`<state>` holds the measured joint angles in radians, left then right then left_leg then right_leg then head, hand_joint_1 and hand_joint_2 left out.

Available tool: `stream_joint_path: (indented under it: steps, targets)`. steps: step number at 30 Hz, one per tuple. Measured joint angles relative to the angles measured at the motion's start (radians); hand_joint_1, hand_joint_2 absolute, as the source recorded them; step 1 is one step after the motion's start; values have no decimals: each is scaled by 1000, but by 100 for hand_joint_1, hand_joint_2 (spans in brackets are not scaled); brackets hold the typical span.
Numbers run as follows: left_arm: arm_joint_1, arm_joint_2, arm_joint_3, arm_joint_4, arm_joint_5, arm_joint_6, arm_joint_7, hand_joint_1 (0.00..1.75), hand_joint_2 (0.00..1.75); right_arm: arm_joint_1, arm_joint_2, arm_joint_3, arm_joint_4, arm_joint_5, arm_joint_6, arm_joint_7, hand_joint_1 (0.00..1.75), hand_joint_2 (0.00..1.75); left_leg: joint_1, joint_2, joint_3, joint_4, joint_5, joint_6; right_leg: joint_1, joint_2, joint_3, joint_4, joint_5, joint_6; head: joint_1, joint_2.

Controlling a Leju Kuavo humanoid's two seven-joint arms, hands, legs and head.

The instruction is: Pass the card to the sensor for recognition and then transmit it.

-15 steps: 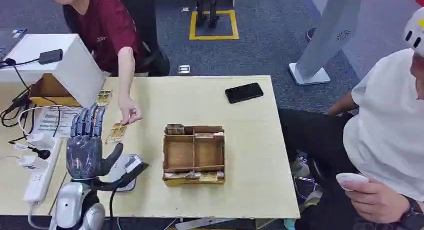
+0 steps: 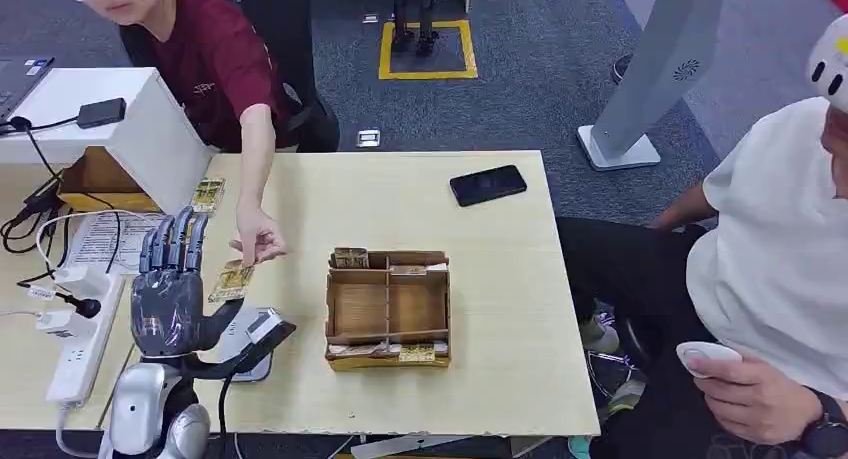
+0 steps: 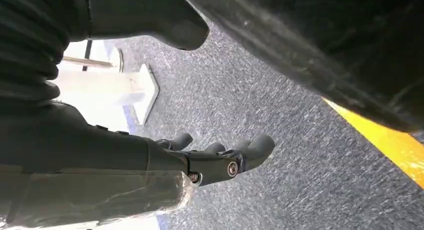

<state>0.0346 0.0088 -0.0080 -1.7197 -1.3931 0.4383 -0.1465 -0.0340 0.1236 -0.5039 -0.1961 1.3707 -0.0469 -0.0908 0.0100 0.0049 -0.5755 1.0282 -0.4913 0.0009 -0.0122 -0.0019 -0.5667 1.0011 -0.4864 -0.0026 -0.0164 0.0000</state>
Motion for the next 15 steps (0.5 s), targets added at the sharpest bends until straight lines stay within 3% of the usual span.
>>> stream_joint_path:
  steps: [1,2,15]
  targets:
    - [0,0,1,0,0,0,0,159,175,0,0,0,-1,0,0,0,0,175,0,0,0,0,0,0,0,0,0,0,0,0,0,0]
    - [0,-1,2,0,0,0,0,175,175,0,0,-1,-2,0,-1,0,0,175,0,0,0,0,0,0,0,0,0,0,0,0,0,0]
    - [0,-8,16,4,34,-8,-35,175,175,-1,3,-24,-3,21,2,-2,0,175,0,0,0,0,0,0,0,0,0,0,0,0,0,0]
